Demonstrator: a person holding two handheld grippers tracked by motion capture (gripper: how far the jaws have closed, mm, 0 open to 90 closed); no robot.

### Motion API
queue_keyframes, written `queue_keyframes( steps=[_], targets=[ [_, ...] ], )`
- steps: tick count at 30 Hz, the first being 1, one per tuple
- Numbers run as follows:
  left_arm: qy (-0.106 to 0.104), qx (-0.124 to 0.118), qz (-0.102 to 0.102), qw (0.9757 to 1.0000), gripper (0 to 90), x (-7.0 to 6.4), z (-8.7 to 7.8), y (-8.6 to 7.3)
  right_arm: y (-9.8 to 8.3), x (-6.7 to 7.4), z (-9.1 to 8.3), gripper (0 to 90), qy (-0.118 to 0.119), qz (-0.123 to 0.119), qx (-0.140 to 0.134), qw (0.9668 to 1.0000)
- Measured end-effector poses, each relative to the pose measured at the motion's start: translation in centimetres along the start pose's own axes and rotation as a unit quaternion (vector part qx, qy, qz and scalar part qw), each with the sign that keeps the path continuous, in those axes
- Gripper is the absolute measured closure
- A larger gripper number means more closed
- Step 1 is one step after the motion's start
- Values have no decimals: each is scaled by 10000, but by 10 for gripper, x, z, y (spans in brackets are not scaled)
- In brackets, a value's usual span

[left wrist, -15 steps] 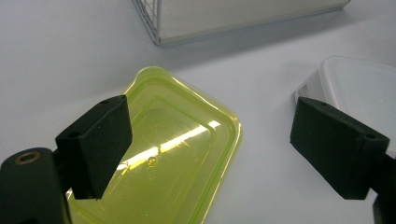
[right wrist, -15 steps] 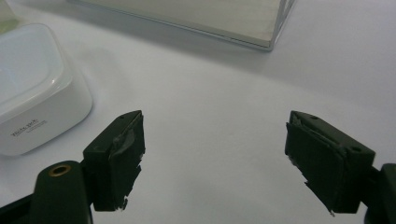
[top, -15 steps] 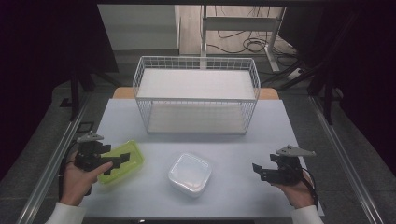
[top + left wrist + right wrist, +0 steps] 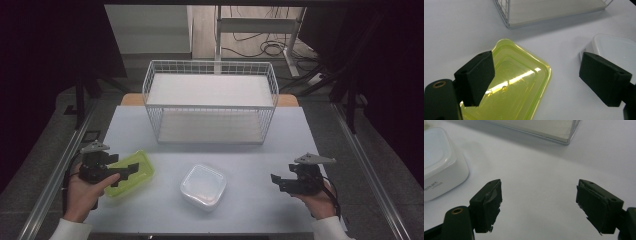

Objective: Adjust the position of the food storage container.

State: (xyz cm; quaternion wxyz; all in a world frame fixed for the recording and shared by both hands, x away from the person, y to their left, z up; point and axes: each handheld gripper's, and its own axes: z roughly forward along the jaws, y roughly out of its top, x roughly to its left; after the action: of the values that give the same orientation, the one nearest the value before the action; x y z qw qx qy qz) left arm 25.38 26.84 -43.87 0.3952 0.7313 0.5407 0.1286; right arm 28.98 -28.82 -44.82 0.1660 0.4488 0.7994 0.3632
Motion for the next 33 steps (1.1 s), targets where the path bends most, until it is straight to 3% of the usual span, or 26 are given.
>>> queue_keyframes(
  steps=[4, 7, 12, 16, 20, 27, 33],
  targets=[
    [42, 11, -65, 10000, 137, 1, -3, 2, 0, 1, 1, 210, 3, -1, 32, 10000],
    [19, 155, -77, 9998, 167, 1, -8, 2, 1, 0, 4, 212, 33, 22, 92, 9999],
    [148, 237, -161, 9995, 209, 5, -18, 4, 2, 0, 10, 219, 72, -12, 202, 9998],
    [222, 480, -184, 9984, 288, 8, -20, -1, 2, -3, 10, 223, 55, -10, 273, 9996],
    [342, 584, -339, 9971, 387, 17, -19, -7, 5, -6, 10, 226, 56, 72, 266, 9996],
    [380, 718, -492, 9955, 400, 30, -21, -11, 3, -6, 11, 226, -14, 79, 357, 9993],
    [396, 701, -771, 9938, 390, 42, -30, -17, 2, -2, 10, 228, -87, 66, 369, 9993]
  ],
)
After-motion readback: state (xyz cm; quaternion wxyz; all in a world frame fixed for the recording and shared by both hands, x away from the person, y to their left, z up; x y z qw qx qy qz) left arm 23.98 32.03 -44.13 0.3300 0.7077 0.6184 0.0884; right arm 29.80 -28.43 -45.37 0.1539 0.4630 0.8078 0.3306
